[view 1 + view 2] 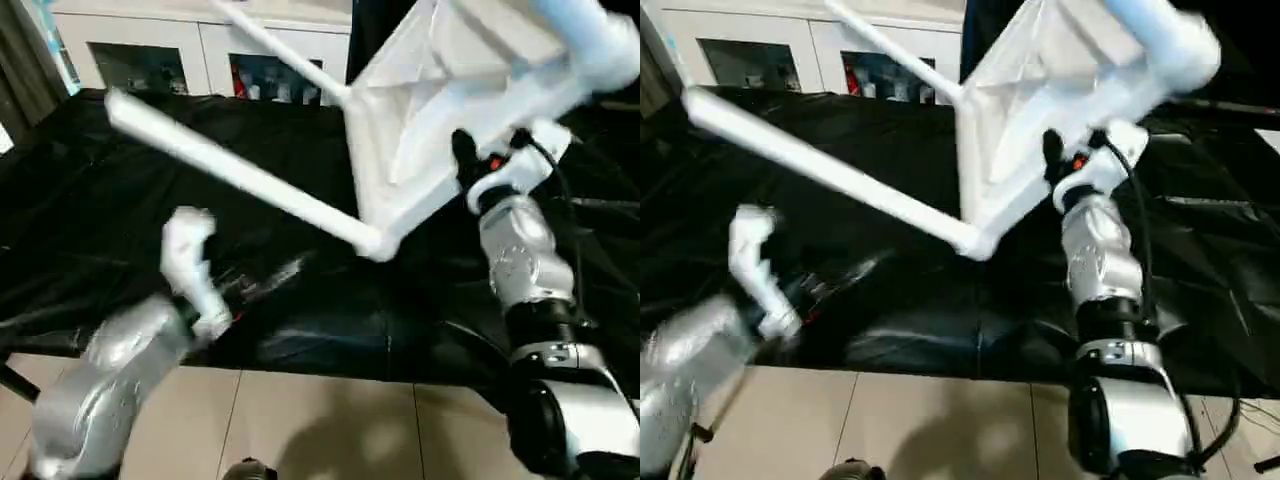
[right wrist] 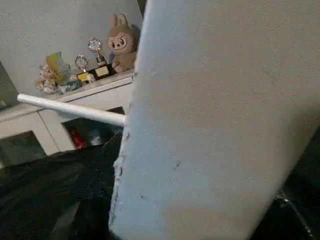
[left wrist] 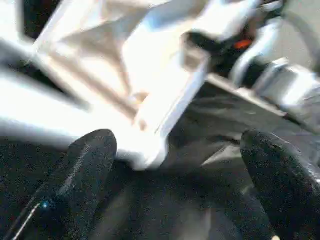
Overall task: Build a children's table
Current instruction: Flip table
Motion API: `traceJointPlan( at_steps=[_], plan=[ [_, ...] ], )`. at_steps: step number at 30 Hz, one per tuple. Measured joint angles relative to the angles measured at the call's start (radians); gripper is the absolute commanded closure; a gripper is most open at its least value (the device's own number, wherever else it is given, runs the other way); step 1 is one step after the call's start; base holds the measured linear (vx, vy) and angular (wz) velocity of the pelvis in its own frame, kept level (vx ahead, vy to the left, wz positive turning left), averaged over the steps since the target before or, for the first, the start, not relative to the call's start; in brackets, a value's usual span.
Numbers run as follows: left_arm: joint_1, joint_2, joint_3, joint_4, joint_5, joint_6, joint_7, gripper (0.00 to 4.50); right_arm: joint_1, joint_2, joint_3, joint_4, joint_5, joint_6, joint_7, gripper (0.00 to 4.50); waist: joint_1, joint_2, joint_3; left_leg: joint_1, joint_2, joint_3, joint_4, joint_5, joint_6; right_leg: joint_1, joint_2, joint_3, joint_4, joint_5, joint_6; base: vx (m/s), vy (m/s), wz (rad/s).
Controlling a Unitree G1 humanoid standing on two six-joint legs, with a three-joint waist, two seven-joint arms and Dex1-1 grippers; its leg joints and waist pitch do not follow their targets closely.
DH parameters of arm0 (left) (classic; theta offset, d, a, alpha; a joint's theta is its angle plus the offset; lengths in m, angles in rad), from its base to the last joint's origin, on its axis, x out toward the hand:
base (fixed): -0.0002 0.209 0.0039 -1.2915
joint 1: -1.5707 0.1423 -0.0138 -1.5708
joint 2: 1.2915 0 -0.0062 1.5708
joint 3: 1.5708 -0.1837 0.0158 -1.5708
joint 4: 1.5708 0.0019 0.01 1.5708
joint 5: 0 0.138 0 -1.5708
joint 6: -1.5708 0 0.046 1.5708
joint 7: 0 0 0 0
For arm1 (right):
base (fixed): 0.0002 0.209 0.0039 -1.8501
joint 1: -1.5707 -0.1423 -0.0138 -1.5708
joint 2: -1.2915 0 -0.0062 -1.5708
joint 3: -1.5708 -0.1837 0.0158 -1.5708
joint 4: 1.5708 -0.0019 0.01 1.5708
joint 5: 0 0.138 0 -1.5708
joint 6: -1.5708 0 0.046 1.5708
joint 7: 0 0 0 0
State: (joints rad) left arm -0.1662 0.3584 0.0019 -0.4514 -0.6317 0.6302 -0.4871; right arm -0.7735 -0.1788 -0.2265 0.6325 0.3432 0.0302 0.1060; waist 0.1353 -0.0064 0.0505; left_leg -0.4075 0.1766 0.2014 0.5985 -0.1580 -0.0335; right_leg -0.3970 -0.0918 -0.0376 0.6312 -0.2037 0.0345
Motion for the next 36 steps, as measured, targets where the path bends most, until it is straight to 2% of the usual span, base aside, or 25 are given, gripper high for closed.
traceJointPlan(
  at_steps=[7,12,15,22,24,29,31,35,36],
  plan=[
    [-0.171,0.067,-0.043,-0.002,0.133,0.017,0.047,0.0,-0.006,-0.021,0.084,-0.049,-0.111,0.011,-0.038,2.44,-0.001,-0.002,0.0,0.0,0.0,0.0,0.001,0.001,-0.002,0.0,0.0,0.0,0.001,0.0,0.001,0.0,0.0,0.0],
    [-0.201,0.114,-0.066,0.07,0.262,-0.023,0.093,0.0,-0.006,-0.026,0.12,-0.101,-0.161,0.059,-0.056,2.51,0.002,-0.006,0.0,-0.002,0.0,-0.001,0.002,0.001,-0.002,0.0,0.001,-0.001,0.001,0.001,0.0,0.0,0.0,0.0],
    [-0.215,0.12,-0.067,0.094,0.301,-0.028,0.11,0.0,-0.008,-0.022,0.129,-0.12,-0.171,0.088,-0.069,2.55,0.005,-0.007,0.0,-0.003,0.0,-0.001,0.003,0.001,-0.002,0.0,0.0,0.0,0.001,0.002,-0.002,0.0,0.0,0.0],
    [-0.241,0.142,-0.104,0.125,0.385,-0.094,0.108,0.0,-0.017,0.002,0.159,-0.145,-0.204,0.134,-0.087,2.56,-0.002,-0.018,-0.003,-0.002,0.001,-0.001,0.003,0.001,-0.002,-0.001,0.001,-0.001,0.001,0.003,-0.002,0.0,0.0,0.0],
    [-0.264,0.152,-0.126,0.146,0.42,-0.123,0.104,0.0,-0.019,0.002,0.173,-0.146,-0.218,0.138,-0.083,2.56,-0.003,-0.023,-0.003,-0.002,0.001,-0.002,0.003,0.002,-0.003,-0.001,0.001,-0.001,0.001,0.003,-0.002,0.0,0.0,0.0],
    [-0.315,0.185,-0.175,0.169,0.511,-0.213,0.075,0.0,-0.031,0.009,0.188,-0.14,-0.23,0.155,-0.078,2.56,-0.011,-0.029,-0.005,-0.002,0.001,-0.002,0.003,0.002,-0.003,0.0,0.001,-0.001,0.001,0.003,-0.002,0.0,0.0,0.0],
    [-0.327,0.18,-0.186,0.184,0.531,-0.237,0.076,0.0,-0.045,0.01,0.191,-0.119,-0.232,0.155,-0.075,2.01,-0.019,-0.029,-0.005,-0.002,0.001,-0.002,0.003,0.002,-0.004,0.0,0.001,-0.001,0.001,0.003,-0.002,0.0,0.0,0.0],
    [-0.349,0.174,-0.195,0.201,0.555,-0.261,0.079,0.0,-0.051,0.012,0.194,-0.074,-0.24,0.165,-0.067,1.75,-0.023,-0.03,-0.005,-0.002,0.001,-0.002,0.003,0.003,-0.004,-0.001,0.001,-0.001,0.002,0.005,-0.005,0.0,0.0,0.0],
    [-0.351,0.174,-0.195,0.204,0.562,-0.266,0.079,0.0,-0.048,0.015,0.195,-0.062,-0.24,0.167,-0.065,1.48,-0.024,-0.029,-0.005,-0.002,0.001,-0.002,0.003,0.003,-0.004,-0.001,0.001,-0.001,0.002,0.005,-0.005,0.0,0.0,0.0]
  ],
)
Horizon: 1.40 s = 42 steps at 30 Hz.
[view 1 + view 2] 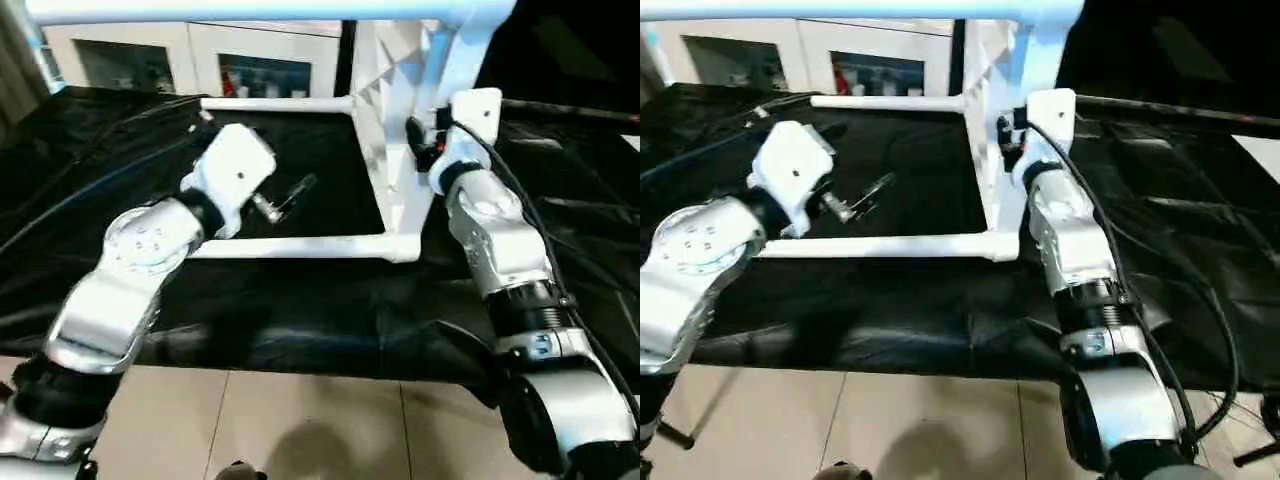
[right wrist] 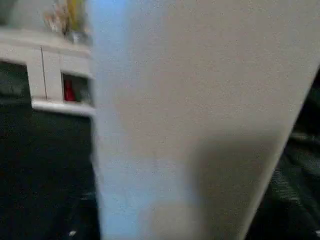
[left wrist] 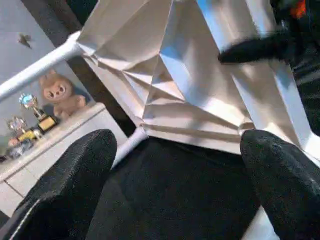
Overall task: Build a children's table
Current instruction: Flip table
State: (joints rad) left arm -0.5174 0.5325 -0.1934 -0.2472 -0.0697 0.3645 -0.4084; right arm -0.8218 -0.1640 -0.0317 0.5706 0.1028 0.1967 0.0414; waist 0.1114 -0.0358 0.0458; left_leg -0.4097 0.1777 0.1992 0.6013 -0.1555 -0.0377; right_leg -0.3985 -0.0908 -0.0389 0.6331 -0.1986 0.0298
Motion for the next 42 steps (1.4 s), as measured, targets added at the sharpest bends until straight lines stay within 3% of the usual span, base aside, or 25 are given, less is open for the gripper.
traceJointPlan(
  at_steps=[6,12,17,24,31,37,42],
  plan=[
    [-0.01,-0.003,0.0,0.011,0.026,-0.032,-0.002,0.0,0.01,0.015,0.005,0.044,-0.017,0.012,0.002,1.48,0.0,-0.001,0.001,-0.001,0.0,0.0,0.0,0.0,0.0,-0.001,0.0,0.0,0.0,0.0,0.0,0.0,0.0,0.0],
    [-0.032,-0.008,0.011,0.007,0.038,-0.11,-0.005,0.0,0.027,0.028,0.01,0.111,-0.023,-0.036,0.025,1.48,0.001,-0.007,0.004,-0.001,0.0,0.0,0.0,0.0,0.0,-0.002,0.0,0.0,0.0,0.0,-0.001,0.0,0.0,0.0],
    [-0.044,-0.001,0.013,-0.023,0.068,-0.175,-0.023,0.0,0.031,0.031,0.01,0.181,-0.036,-0.072,0.033,1.91,0.001,-0.011,0.005,-0.001,0.001,0.0,0.0,0.0,0.0,-0.002,0.0,0.0,0.0,0.0,-0.001,0.0,0.0,0.0],
    [-0.139,0.062,0.013,0.013,0.287,-0.298,0.094,0.0,0.027,0.03,0.004,0.22,-0.037,-0.114,0.032,2.33,0.0,-0.014,0.005,-0.001,0.001,0.0,0.0,0.0,0.0,-0.001,0.0,0.0,0.0,0.0,-0.001,0.0,0.0,0.0],
    [-0.192,0.131,0.019,0.131,0.491,-0.323,0.21,0.0,0.022,0.03,-0.002,0.244,-0.038,-0.143,0.03,2.63,0.0,-0.014,0.005,-0.001,0.001,0.0,0.0,0.0,0.0,-0.002,0.0,0.0,0.001,0.0,-0.001,0.0,0.0,0.0],
    [-0.231,0.149,0.017,0.252,0.584,-0.326,0.258,0.0,0.016,0.032,-0.002,0.258,-0.038,-0.159,0.031,2.7,-0.001,-0.013,0.006,-0.001,0.001,0.0,0.0,0.0,0.0,-0.004,0.0,0.0,0.002,0.0,-0.002,0.0,0.0,0.0],
    [-0.291,0.131,0.02,0.323,0.606,-0.337,0.296,0.0,0.016,0.033,0.0,0.258,-0.04,-0.168,0.034,2.72,-0.001,-0.011,0.007,-0.002,0.001,0.0,0.0,0.0,0.0,-0.005,0.0,0.0,0.002,0.0,-0.002,0.0,0.0,0.0]
  ],
)
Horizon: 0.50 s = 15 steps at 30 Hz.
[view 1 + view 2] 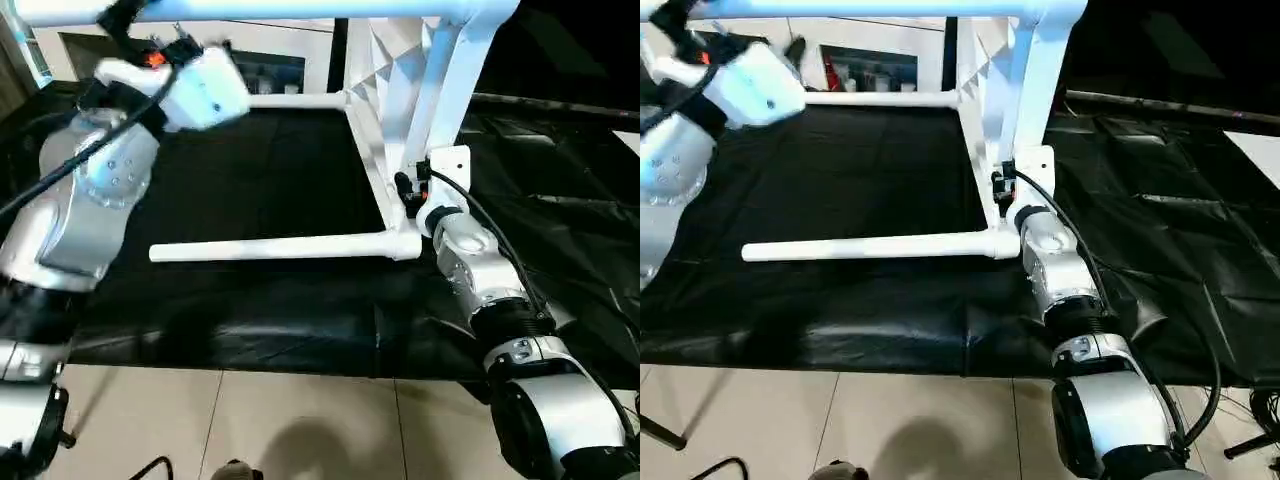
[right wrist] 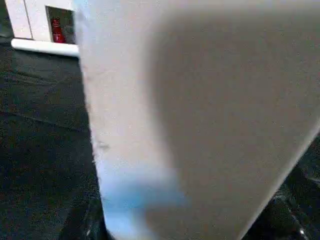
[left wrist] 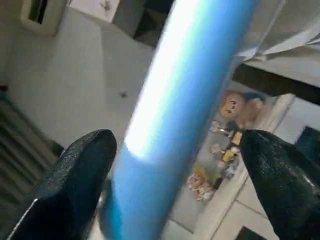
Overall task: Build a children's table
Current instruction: Flip table
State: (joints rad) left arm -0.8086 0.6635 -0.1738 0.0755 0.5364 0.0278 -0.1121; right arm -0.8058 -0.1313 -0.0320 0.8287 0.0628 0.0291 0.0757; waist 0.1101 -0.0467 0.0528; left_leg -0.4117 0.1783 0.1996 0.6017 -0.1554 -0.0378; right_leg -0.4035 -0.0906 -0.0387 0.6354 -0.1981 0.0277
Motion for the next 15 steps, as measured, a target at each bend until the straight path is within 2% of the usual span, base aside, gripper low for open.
traceJointPlan(
  at_steps=[2,3,6,9,12,13,15],
  plan=[
    [-0.012,-0.015,0.0,0.001,-0.003,-0.005,0.008,0.0,0.0,0.002,0.002,-0.001,-0.004,-0.004,0.005,2.72,-0.002,0.001,0.0,0.0,0.0,0.0,0.0,0.0,0.0,0.0,0.0,0.0,0.0,0.0,0.0,0.0,0.0,0.0],
    [-0.012,-0.021,0.001,0.001,-0.005,-0.005,0.009,0.28,0.0,0.001,0.002,-0.001,-0.005,-0.007,0.01,2.72,-0.002,0.001,0.001,0.0,0.0,0.0,0.0,0.0,0.0,0.0,0.0,0.0,0.0,0.0,-0.001,0.0,0.0,0.0],
    [-0.012,-0.045,0.004,0.019,-0.023,-0.004,0.009,0.4,0.0,0.0,0.004,-0.001,-0.011,-0.013,0.02,2.72,-0.003,0.002,0.001,0.0,0.0,0.0,0.0,0.0,0.0,-0.001,0.0,0.0,0.002,-0.001,-0.002,0.0,0.0,0.0],
    [-0.012,-0.048,0.02,0.027,-0.032,-0.006,0.01,0.76,0.0,-0.001,0.007,-0.001,-0.016,-0.021,0.023,2.72,-0.003,0.005,0.003,0.0,0.0,0.0,0.0,0.0,0.0,-0.002,0.0,0.0,0.002,-0.001,-0.002,0.0,0.0,0.0],
    [-0.017,-0.054,0.033,0.034,-0.035,-0.01,0.017,0.81,0.0,-0.004,0.009,-0.001,-0.017,-0.022,0.024,2.72,-0.002,0.006,0.004,0.0,0.0,0.0,0.0,0.0,0.0,-0.002,0.0,0.0,0.002,-0.001,-0.002,0.0,0.0,0.0],
    [-0.018,-0.062,0.041,0.035,-0.043,-0.013,0.018,1.12,0.0,-0.005,0.009,-0.001,-0.017,-0.022,0.026,2.72,-0.002,0.006,0.004,0.0,0.0,0.0,0.0,0.0,0.0,-0.002,0.0,0.0,0.002,-0.001,-0.002,0.0,0.0,0.0],
    [-0.018,-0.068,0.044,0.034,-0.055,-0.015,0.017,1.19,0.0,-0.01,0.009,-0.001,-0.017,-0.022,0.03,2.72,-0.001,0.006,0.004,0.0,0.0,0.0,0.0,0.0,0.0,-0.002,0.0,0.0,0.002,-0.001,-0.002,0.0,0.0,0.0]
  ],
)
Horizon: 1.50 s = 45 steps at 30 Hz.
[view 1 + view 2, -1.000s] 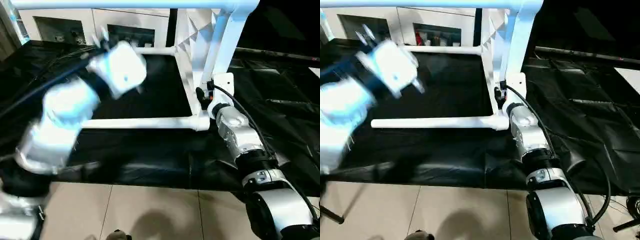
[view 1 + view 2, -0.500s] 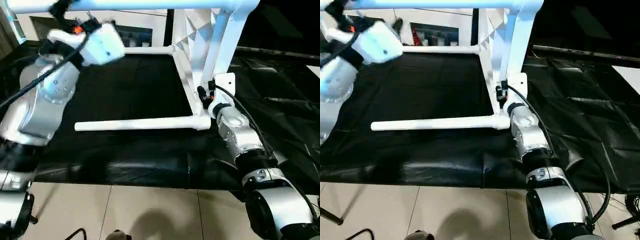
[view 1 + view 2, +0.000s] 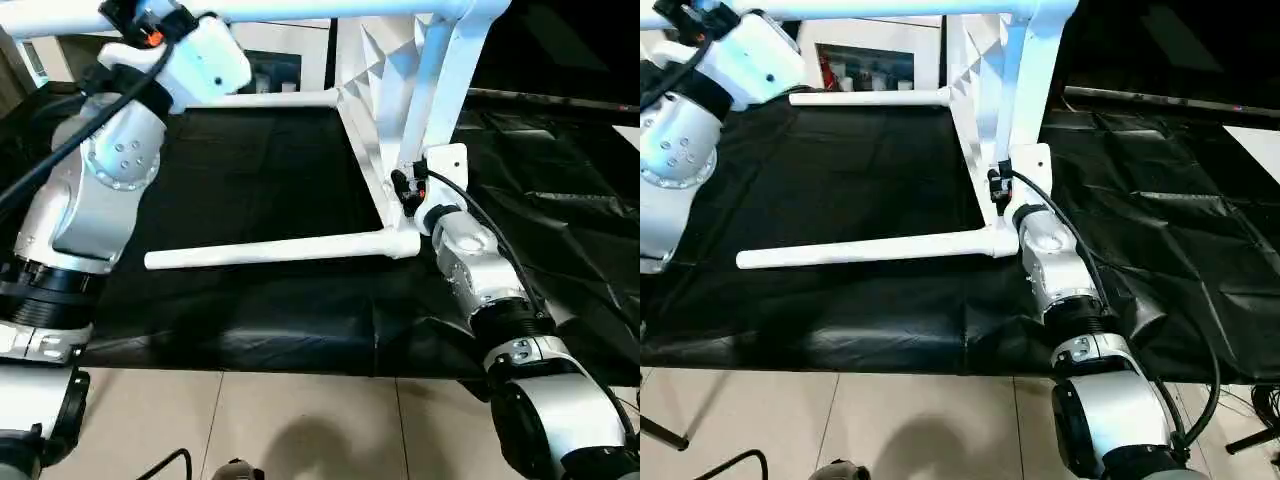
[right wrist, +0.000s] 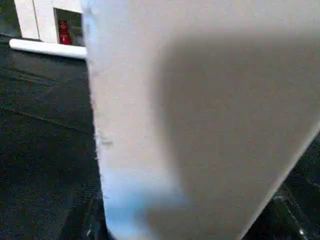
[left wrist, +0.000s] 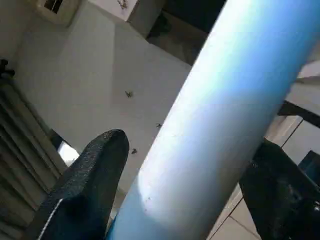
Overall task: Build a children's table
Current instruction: Flip table
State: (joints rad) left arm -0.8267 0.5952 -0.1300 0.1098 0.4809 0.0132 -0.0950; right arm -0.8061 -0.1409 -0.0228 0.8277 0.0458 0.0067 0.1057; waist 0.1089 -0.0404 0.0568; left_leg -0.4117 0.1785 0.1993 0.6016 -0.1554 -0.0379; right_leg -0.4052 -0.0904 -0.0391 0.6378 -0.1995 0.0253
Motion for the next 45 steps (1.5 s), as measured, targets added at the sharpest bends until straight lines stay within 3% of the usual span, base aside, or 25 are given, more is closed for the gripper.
traceJointPlan(
  at_steps=[9,13,18,20,23,29,34,45],
  plan=[
    [0.002,-0.018,0.014,-0.008,-0.004,0.009,-0.033,1.65,-0.011,-0.015,0.0,0.0,-0.009,-0.001,0.003,2.72,0.005,0.011,0.006,-0.002,0.0,0.0,0.0,0.0,0.0,-0.002,-0.001,0.0,0.002,0.0,0.0,0.0,0.0,0.0],
    [0.002,-0.037,0.034,-0.01,-0.018,0.013,-0.052,1.75,-0.025,-0.03,0.0,0.003,-0.012,-0.001,0.011,2.72,0.007,0.017,0.009,-0.011,-0.001,0.001,0.001,0.003,0.003,-0.011,-0.001,0.0,0.006,0.0,0.0,0.0,0.0,0.0],
    [0.004,-0.086,0.106,-0.021,-0.073,0.074,-0.062,1.76,-0.102,-0.082,0.002,0.02,-0.028,-0.038,0.043,2.72,0.012,0.033,0.011,-0.014,-0.001,0.002,0.002,0.008,0.008,-0.015,-0.002,0.0,0.009,0.0,-0.001,0.0,0.0,0.0],
    [0.001,-0.105,0.15,-0.026,-0.105,0.098,-0.052,1.76,-0.151,-0.113,-0.001,0.02,-0.038,-0.071,0.064,2.72,0.016,0.035,0.01,-0.014,-0.001,0.001,0.002,0.008,0.008,-0.015,-0.002,0.0,0.009,0.0,-0.001,0.0,0.0,0.0],
    [-0.005,-0.13,0.208,-0.026,-0.163,0.126,-0.037,1.76,-0.228,-0.147,-0.003,0.016,-0.044,-0.12,0.101,2.08,0.023,0.035,0.01,-0.013,-0.001,0.001,0.002,0.009,0.008,-0.014,-0.002,-0.001,0.009,0.0,-0.001,0.0,0.0,0.0],
    [-0.008,-0.172,0.28,-0.024,-0.221,0.181,-0.022,1.82,-0.329,-0.169,-0.013,0.009,-0.04,-0.167,0.145,1.53,0.04,0.029,0.01,-0.015,0.0,0.001,0.006,0.01,0.011,-0.013,-0.002,-0.001,0.009,0.0,-0.001,0.0,0.0,0.0],
    [-0.009,-0.19,0.287,-0.04,-0.221,0.223,-0.019,1.85,-0.382,-0.162,-0.012,0.005,-0.036,-0.26,0.193,1.21,0.041,0.025,0.01,-0.016,-0.001,0.001,0.008,0.01,0.011,-0.011,-0.003,0.0,0.009,0.001,-0.001,0.0,0.0,0.0],
    [-0.009,-0.198,0.292,-0.067,-0.213,0.293,0.002,1.88,-0.37,-0.129,-0.011,-0.05,0.002,-0.476,0.273,0.24,0.041,0.024,0.01,-0.016,-0.001,0.0,0.008,0.01,0.011,-0.011,-0.003,-0.001,0.009,0.002,-0.001,0.0,0.0,0.0]
  ],
)
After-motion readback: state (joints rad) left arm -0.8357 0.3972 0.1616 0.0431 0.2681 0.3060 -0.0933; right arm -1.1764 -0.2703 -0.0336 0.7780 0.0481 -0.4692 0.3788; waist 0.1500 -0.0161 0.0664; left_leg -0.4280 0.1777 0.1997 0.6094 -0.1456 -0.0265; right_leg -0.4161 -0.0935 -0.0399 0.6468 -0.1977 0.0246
